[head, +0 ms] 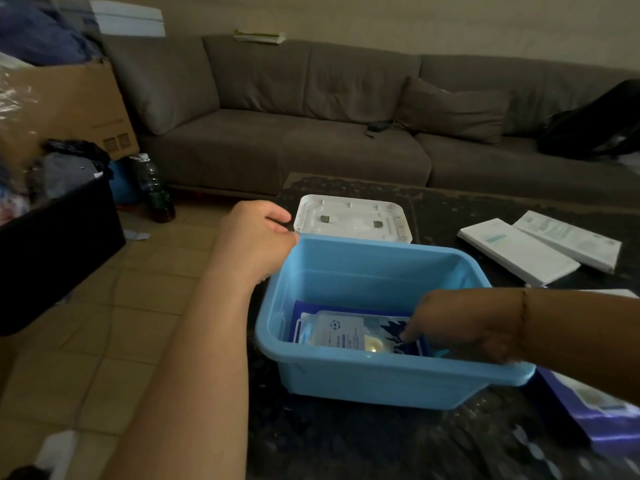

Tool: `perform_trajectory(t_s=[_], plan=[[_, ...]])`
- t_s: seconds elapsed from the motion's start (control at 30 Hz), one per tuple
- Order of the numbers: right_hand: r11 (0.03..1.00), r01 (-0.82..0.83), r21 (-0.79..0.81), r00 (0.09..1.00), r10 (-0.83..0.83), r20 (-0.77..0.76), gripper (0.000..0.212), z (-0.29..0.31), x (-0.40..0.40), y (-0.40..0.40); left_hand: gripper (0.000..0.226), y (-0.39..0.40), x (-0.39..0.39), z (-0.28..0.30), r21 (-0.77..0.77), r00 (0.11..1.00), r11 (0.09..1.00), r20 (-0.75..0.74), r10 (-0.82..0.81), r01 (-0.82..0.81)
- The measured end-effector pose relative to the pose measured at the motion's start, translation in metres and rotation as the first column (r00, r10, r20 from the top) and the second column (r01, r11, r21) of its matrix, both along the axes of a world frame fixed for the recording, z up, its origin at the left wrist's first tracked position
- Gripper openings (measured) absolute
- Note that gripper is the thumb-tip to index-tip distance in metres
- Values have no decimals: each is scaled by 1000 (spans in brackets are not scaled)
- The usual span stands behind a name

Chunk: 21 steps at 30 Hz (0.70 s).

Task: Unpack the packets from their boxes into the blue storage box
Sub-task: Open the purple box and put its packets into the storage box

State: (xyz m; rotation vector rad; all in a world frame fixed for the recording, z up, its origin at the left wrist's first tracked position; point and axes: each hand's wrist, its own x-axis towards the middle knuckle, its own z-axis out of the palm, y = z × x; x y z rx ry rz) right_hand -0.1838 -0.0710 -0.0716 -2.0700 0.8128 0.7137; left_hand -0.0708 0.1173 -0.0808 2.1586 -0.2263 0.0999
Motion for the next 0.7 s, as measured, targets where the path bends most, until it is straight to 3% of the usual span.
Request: perform_trajectory(t_s=[0.1, 0.2, 0.27, 0.33, 0.37, 0.43, 0.5, 0.57, 0.6, 0.63, 0.7], plan=[[997, -72, -33, 984, 76, 160, 26, 15, -10, -14, 30, -4, -7, 11, 31, 983, 996, 171, 72, -78], [987, -152, -61, 880, 163, 445, 19, 49, -32, -32, 19, -19, -25, 31, -105, 911, 992, 400, 100, -63], [983, -162, 87, 780, 73, 622, 17, 70, -50, -51, 10, -34, -48, 45, -222, 818, 975, 564, 110, 22], [907, -251, 337, 679, -83, 729, 52, 82, -75, -74, 8, -54, -76, 52, -298, 691, 942, 714, 114, 152], [884, -259, 389, 626, -153, 765, 61, 81, -90, -91, 8, -65, -92, 52, -308, 627, 925, 771, 106, 222], [844, -239, 481, 570, -279, 773, 50, 70, -123, -122, 10, -89, -126, 41, -254, 524, 881, 852, 8, 399], [758, -63, 650, 491, -543, 681, 35, 41, -163, -168, 14, -109, -160, 20, -40, 404, 811, 881, -247, 583], [731, 102, 675, 349, -661, 664, 48, 7, -195, -203, 19, -119, -178, -1, 272, 227, 771, 853, -470, 575], [707, 3, 707, 373, -657, 655, 41, 2, -201, -200, 21, -118, -177, -6, 362, 168, 769, 842, -512, 528], [695, -45, 718, 383, -652, 655, 33, 6, -195, -182, 20, -114, -170, -4, 363, 163, 787, 853, -496, 499], [741, -33, 671, 410, -602, 685, 30, 27, -181, -139, 17, -98, -145, 14, 179, 295, 889, 900, -321, 422]])
